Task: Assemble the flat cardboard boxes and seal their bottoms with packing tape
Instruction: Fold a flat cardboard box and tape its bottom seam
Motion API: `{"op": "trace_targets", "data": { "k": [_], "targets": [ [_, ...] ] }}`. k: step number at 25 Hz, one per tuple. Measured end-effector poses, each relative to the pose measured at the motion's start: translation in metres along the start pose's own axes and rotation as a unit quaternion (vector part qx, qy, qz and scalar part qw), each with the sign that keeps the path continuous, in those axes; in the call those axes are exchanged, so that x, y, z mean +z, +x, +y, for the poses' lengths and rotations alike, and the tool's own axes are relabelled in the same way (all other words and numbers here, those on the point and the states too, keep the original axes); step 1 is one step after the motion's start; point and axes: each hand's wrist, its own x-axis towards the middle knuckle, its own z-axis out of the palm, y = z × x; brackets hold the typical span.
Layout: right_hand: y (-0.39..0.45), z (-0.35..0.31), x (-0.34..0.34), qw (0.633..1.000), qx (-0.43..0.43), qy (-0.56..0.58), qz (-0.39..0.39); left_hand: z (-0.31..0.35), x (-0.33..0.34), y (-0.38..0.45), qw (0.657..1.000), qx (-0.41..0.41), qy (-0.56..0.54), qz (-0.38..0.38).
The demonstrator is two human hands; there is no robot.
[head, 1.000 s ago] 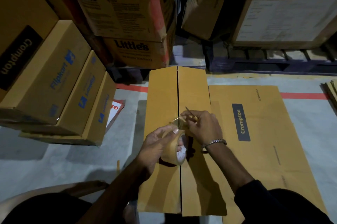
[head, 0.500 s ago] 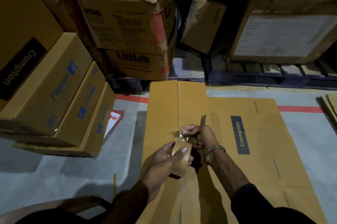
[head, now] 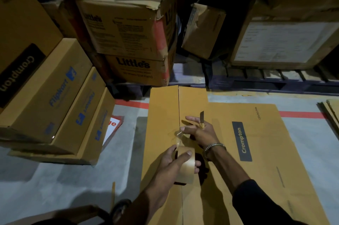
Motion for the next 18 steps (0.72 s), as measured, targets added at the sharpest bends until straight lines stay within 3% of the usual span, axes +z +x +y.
{"op": "trace_targets", "data": {
  "k": [4,10,15,18],
  "targets": [
    [-0.004,-0.016,0.005,0.999,0.005,0.047,-0.025,0.012,-0.006,0.008,0.999,-0.007,-0.039,-0.006],
    [0.0,-0.021,0.001,0.996,-0.017,0.024,-0.087,0.026,0.001,0.023,0.994,-0.037,-0.073,0.071],
    [0.005,-0.03,-0.007,0.988,-0.12,-0.079,-0.061,0.026,0.004,0.027,0.992,-0.034,-0.087,0.085],
    [0.012,-0.026,-0.004,0.984,-0.153,-0.074,-0.051,0.025,0.006,0.032,0.99,-0.019,-0.083,0.11]
  ]
}}
